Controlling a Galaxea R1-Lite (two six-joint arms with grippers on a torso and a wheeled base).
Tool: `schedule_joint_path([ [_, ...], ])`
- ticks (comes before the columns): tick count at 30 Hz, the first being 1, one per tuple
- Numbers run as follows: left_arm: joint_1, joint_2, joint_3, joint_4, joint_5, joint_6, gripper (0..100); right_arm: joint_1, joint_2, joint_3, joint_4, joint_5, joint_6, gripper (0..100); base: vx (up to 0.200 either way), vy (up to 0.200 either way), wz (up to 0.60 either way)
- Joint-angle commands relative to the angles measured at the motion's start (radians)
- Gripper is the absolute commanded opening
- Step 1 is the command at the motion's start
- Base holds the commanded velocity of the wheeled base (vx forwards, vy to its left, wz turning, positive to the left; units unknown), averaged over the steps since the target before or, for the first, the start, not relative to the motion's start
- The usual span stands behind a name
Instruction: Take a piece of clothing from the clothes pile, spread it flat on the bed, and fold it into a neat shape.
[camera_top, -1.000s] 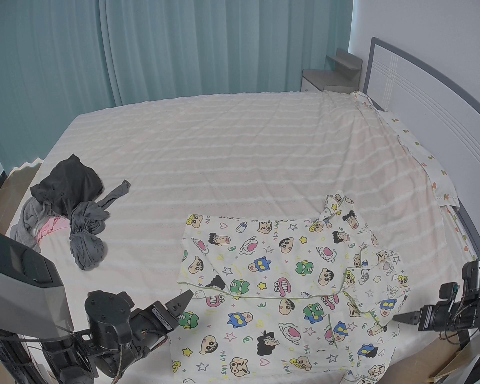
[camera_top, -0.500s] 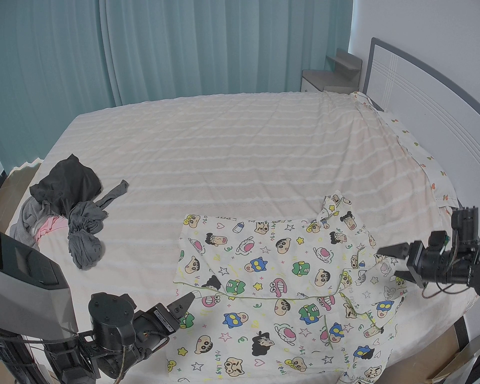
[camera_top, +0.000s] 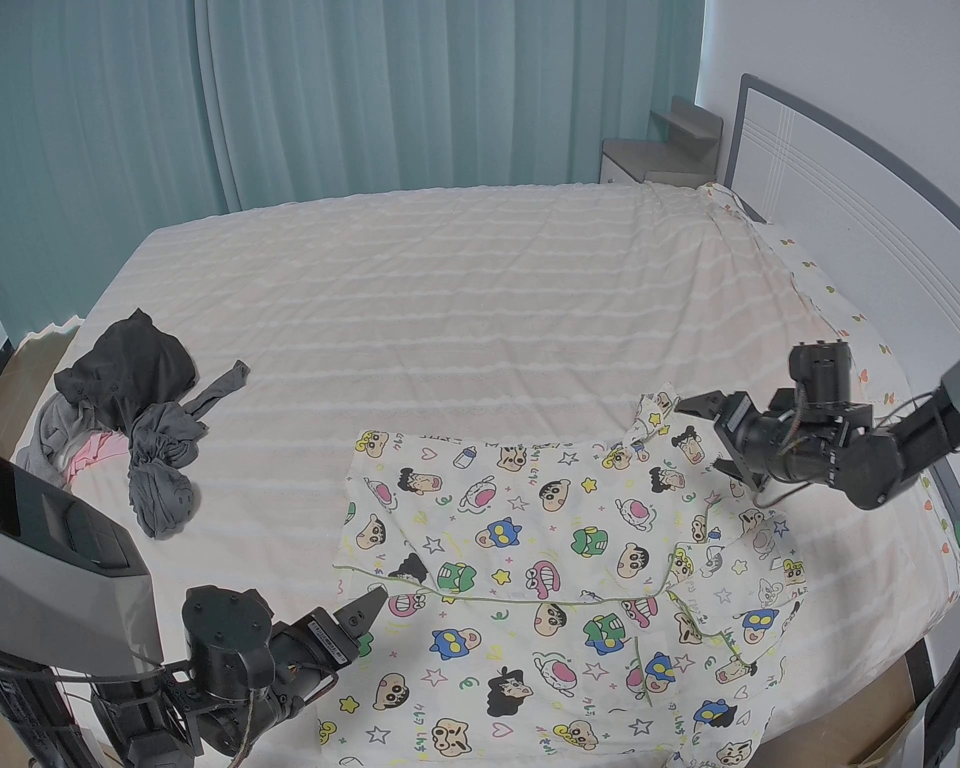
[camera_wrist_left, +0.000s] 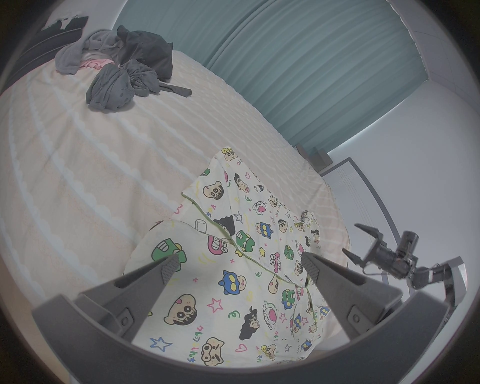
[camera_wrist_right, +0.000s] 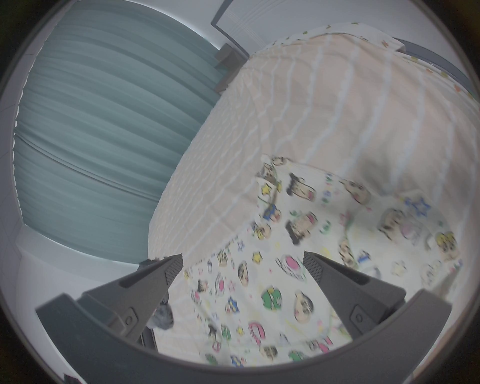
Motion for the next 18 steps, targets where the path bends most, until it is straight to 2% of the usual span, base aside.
schedule_joint_path([
  [1, 0.041, -0.008, 0.002, -0.001, -0.002, 0.002, 100, 0.057, 0.321, -0.334, 0.019, -0.152, 0.013, 100, 0.000, 0.000, 0.00],
  [6, 0.043, -0.025, 0.002, -0.001, -0.001, -0.001, 100, 0.066, 0.398, -0.553, 0.215, -0.184, 0.016, 100, 0.000, 0.000, 0.00],
  [9, 0.046, -0.025, 0.002, -0.001, -0.001, -0.004, 100, 0.063, 0.444, -0.659, 0.289, -0.258, 0.004, 100, 0.000, 0.000, 0.00],
  [11, 0.046, -0.024, 0.002, -0.001, -0.002, -0.007, 100, 0.060, 0.467, -0.695, 0.321, -0.287, -0.013, 100, 0.000, 0.000, 0.00],
  [15, 0.046, -0.027, 0.007, -0.001, -0.004, -0.003, 100, 0.061, 0.485, -0.704, 0.339, -0.298, -0.034, 100, 0.000, 0.000, 0.00],
  [18, 0.044, -0.025, 0.005, -0.001, -0.002, -0.001, 100, 0.064, 0.499, -0.708, 0.339, -0.319, -0.048, 100, 0.200, 0.000, 0.00],
])
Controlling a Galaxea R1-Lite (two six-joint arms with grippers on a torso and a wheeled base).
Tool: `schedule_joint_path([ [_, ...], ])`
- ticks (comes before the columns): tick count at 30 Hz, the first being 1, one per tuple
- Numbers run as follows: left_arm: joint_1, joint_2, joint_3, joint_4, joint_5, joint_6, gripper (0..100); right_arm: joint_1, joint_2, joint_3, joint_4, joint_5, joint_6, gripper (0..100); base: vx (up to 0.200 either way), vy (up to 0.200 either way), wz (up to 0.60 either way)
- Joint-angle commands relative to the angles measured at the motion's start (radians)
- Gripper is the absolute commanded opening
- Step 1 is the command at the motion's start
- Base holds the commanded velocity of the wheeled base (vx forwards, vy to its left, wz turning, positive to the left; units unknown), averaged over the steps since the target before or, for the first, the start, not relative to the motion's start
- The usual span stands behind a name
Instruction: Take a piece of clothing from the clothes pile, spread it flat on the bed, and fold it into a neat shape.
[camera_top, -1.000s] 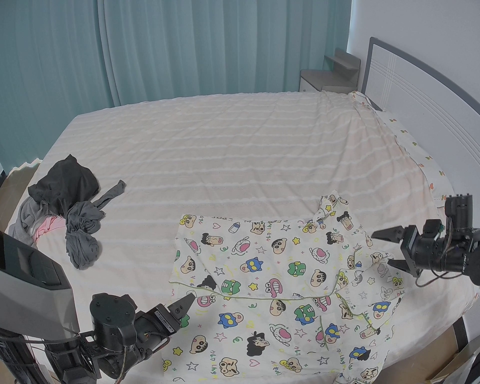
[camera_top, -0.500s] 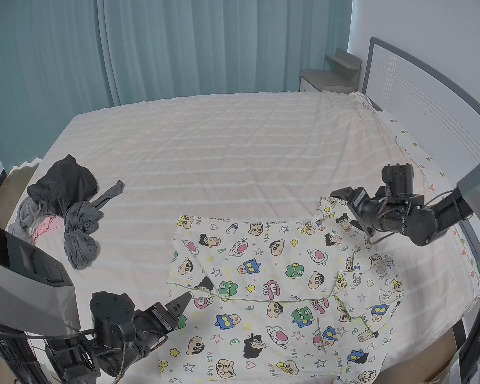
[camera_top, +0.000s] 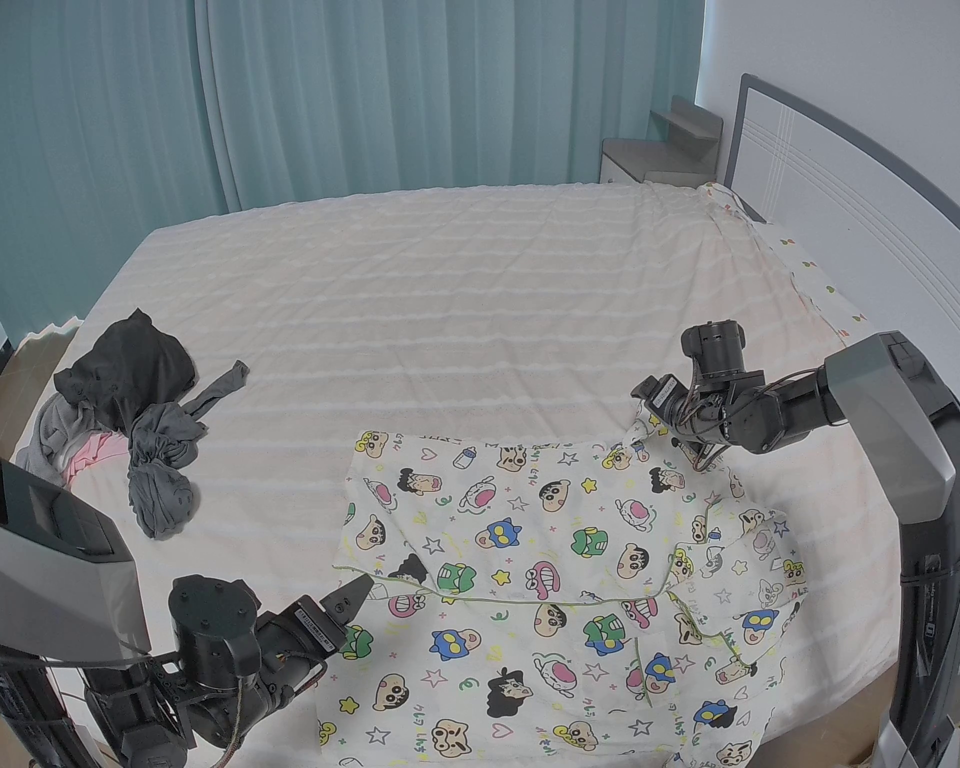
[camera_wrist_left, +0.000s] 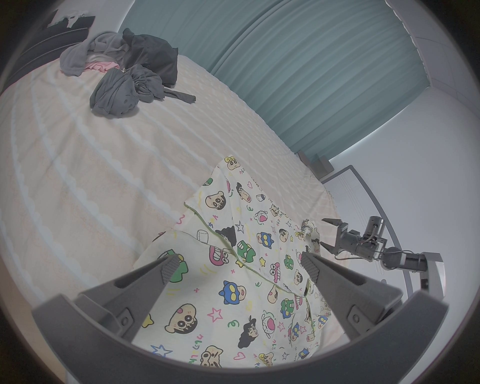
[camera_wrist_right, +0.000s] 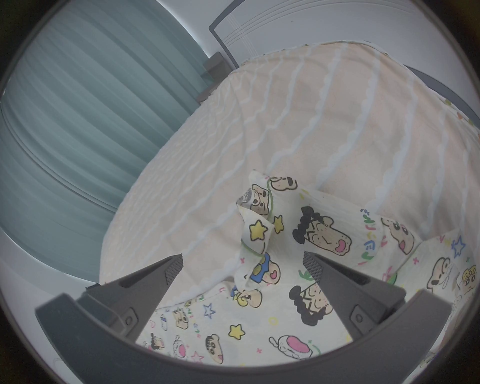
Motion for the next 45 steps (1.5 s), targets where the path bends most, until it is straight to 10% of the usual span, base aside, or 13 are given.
schedule_joint_path([
  [1, 0.003, 0.000, 0.004, -0.001, 0.001, 0.000, 100, 0.007, 0.081, -0.040, 0.003, -0.023, -0.018, 100, 0.200, 0.000, 0.00],
  [30, 0.001, 0.009, 0.007, -0.001, 0.002, 0.000, 100, 0.079, 0.250, -0.420, -0.113, -0.043, 0.002, 100, 0.007, 0.000, 0.00],
  [38, 0.001, 0.008, 0.007, -0.001, 0.002, 0.000, 100, 0.080, 0.209, -0.356, -0.173, -0.067, -0.008, 100, 0.000, 0.000, 0.00],
  [45, -0.001, 0.009, 0.004, 0.001, 0.002, 0.000, 100, 0.051, 0.111, -0.086, -0.198, -0.086, -0.183, 100, 0.000, 0.000, 0.00],
])
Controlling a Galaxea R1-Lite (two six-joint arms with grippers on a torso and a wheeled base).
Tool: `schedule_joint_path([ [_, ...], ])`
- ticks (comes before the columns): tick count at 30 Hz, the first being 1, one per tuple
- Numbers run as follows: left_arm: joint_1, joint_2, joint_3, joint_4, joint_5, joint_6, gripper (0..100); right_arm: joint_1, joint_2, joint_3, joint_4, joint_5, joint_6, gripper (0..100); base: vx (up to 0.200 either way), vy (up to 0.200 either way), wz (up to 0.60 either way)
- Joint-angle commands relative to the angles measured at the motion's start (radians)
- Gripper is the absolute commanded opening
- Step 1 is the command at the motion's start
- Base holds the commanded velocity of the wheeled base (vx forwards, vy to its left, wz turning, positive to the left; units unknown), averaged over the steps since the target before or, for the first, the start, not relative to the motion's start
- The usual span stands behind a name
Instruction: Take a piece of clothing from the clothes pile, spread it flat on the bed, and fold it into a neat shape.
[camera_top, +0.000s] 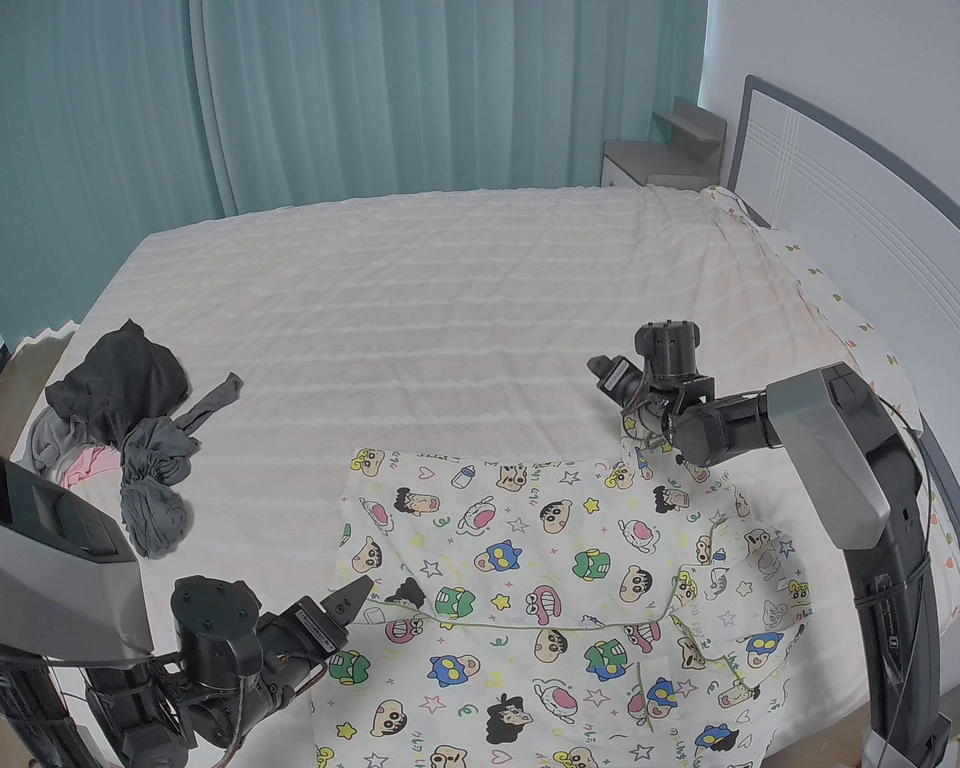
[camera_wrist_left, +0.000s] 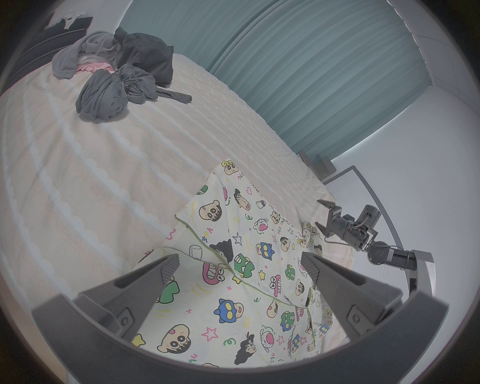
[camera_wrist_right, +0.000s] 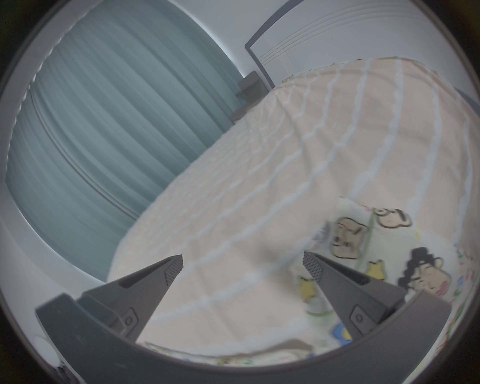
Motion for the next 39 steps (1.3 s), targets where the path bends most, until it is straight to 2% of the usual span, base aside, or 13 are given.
schedule_joint_path([
  [1, -0.001, 0.004, 0.004, 0.000, 0.000, 0.000, 100, -0.022, -0.082, 0.186, -0.055, -0.040, -0.110, 100, 0.000, 0.000, 0.00],
  [4, -0.001, 0.002, 0.004, 0.000, 0.000, 0.001, 100, -0.024, -0.076, 0.193, -0.072, -0.055, -0.124, 100, 0.000, 0.000, 0.00],
  [6, -0.001, 0.005, 0.004, 0.000, 0.000, 0.001, 100, -0.027, -0.065, 0.199, -0.080, -0.063, -0.169, 100, 0.000, 0.000, 0.00],
  [13, -0.004, 0.017, 0.004, 0.000, 0.000, 0.001, 100, -0.007, -0.007, 0.194, -0.081, -0.064, -0.181, 100, 0.000, 0.000, 0.00],
  [18, -0.004, 0.042, 0.004, -0.001, 0.002, 0.000, 100, 0.036, 0.040, 0.180, -0.101, -0.063, -0.181, 100, 0.000, 0.000, 0.00],
  [21, -0.004, 0.059, 0.004, -0.001, 0.003, -0.004, 100, 0.070, 0.071, 0.147, -0.138, -0.063, -0.196, 100, 0.000, 0.000, 0.00],
  [25, -0.003, 0.057, 0.004, -0.001, 0.003, -0.004, 100, 0.068, 0.083, 0.076, -0.201, -0.061, -0.196, 100, 0.000, 0.000, 0.00],
  [30, -0.003, 0.057, 0.004, -0.001, 0.003, -0.004, 100, 0.053, 0.062, 0.073, -0.268, -0.057, -0.189, 100, 0.000, 0.000, 0.00],
  [32, -0.001, 0.056, 0.004, -0.001, 0.003, -0.004, 100, 0.034, 0.022, 0.104, -0.317, -0.057, -0.184, 100, 0.000, 0.000, 0.00],
  [36, -0.001, 0.051, 0.004, -0.001, 0.003, -0.004, 100, 0.004, -0.108, 0.257, -0.323, -0.049, -0.162, 100, 0.000, 0.000, 0.00],
  [39, -0.003, 0.045, 0.004, -0.001, 0.002, -0.004, 100, -0.021, -0.277, 0.489, -0.327, 0.000, -0.129, 100, 0.000, 0.000, 0.00],
])
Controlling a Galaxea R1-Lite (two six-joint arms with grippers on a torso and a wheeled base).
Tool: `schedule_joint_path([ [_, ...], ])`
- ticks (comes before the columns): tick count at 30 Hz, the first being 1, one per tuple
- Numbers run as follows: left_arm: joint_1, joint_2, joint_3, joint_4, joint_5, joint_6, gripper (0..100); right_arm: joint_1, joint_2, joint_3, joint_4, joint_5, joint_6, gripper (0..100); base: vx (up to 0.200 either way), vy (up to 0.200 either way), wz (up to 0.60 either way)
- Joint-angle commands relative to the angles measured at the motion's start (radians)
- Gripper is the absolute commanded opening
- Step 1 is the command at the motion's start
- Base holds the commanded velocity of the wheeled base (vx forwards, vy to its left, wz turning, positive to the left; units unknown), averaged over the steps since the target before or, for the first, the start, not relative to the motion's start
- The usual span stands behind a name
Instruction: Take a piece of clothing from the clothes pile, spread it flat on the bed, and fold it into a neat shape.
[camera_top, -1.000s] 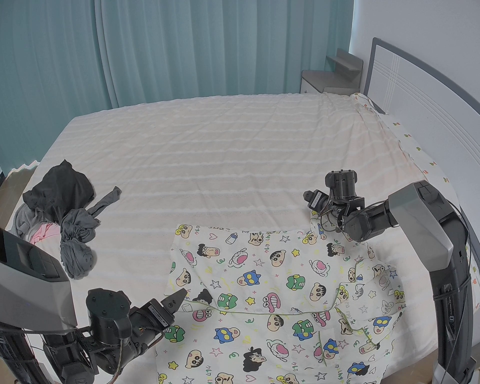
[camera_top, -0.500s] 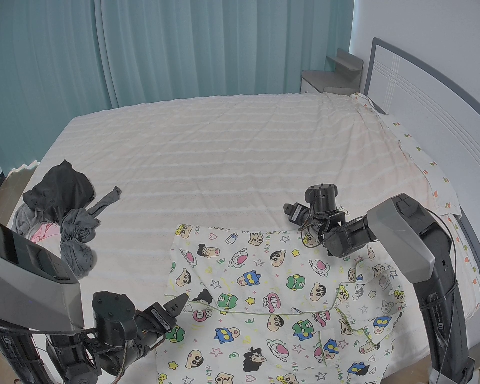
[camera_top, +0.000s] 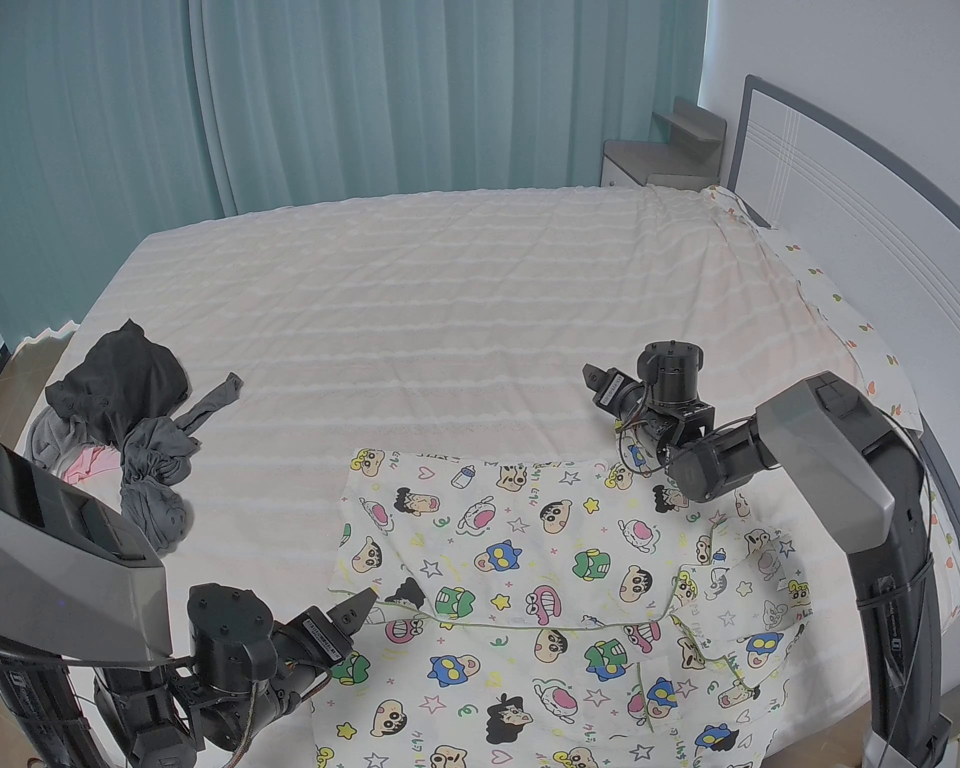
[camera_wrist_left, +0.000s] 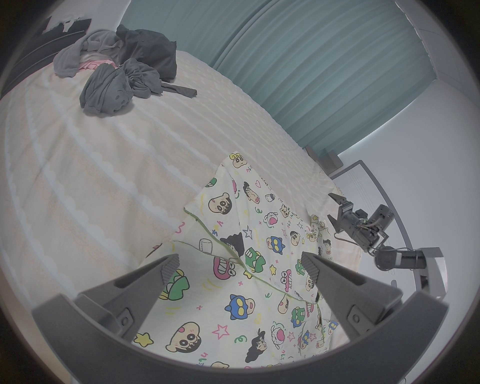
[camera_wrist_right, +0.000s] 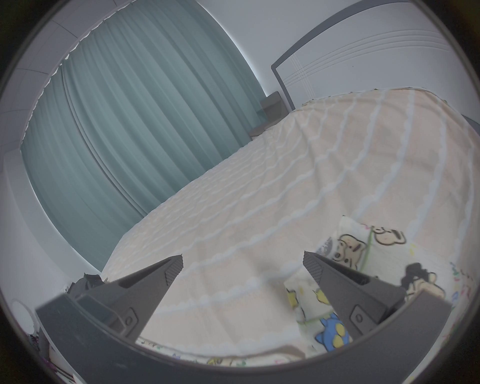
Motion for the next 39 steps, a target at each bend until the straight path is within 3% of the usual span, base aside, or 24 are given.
schedule_joint_path([
  [1, -0.003, -0.007, 0.004, -0.001, -0.001, -0.001, 100, -0.051, -0.326, 0.383, -0.011, 0.063, 0.055, 100, 0.000, 0.000, 0.00],
  [3, -0.004, -0.007, 0.004, -0.001, -0.001, -0.001, 100, -0.057, -0.462, 0.587, -0.018, 0.111, 0.072, 100, 0.000, 0.000, 0.00],
  [4, -0.004, -0.007, 0.004, -0.001, -0.001, -0.001, 100, -0.057, -0.462, 0.587, -0.018, 0.111, 0.072, 100, 0.000, 0.000, 0.00],
  [5, -0.004, -0.005, 0.004, -0.001, -0.001, -0.001, 100, -0.064, -0.566, 0.748, -0.043, 0.146, 0.072, 100, 0.000, 0.000, 0.00],
  [9, -0.007, -0.002, 0.004, -0.001, -0.001, -0.002, 100, -0.100, -0.744, 1.076, -0.155, 0.208, 0.072, 100, -0.050, 0.000, 0.00],
  [18, 0.002, -0.013, 0.010, 0.003, 0.017, -0.004, 100, -0.291, -0.867, 1.454, -0.362, 0.367, 0.060, 100, -0.200, 0.000, 0.00],
  [21, -0.006, -0.028, 0.010, 0.015, 0.039, -0.002, 100, -0.295, -0.895, 1.524, -0.405, 0.405, 0.055, 100, -0.200, 0.000, 0.00],
  [29, -0.007, -0.031, 0.010, 0.110, 0.039, -0.041, 100, -0.299, -0.915, 1.632, -0.431, 0.415, 0.054, 100, -0.200, 0.000, 0.00],
  [34, -0.019, -0.080, 0.010, 0.220, 0.039, -0.097, 100, -0.333, -0.913, 1.639, -0.414, 0.435, 0.071, 100, -0.120, 0.000, 0.00],
  [39, -0.122, -0.209, 0.010, 0.464, 0.022, -0.122, 100, -0.367, -0.919, 1.639, -0.316, 0.467, 0.051, 100, 0.000, 0.000, 0.00],
])
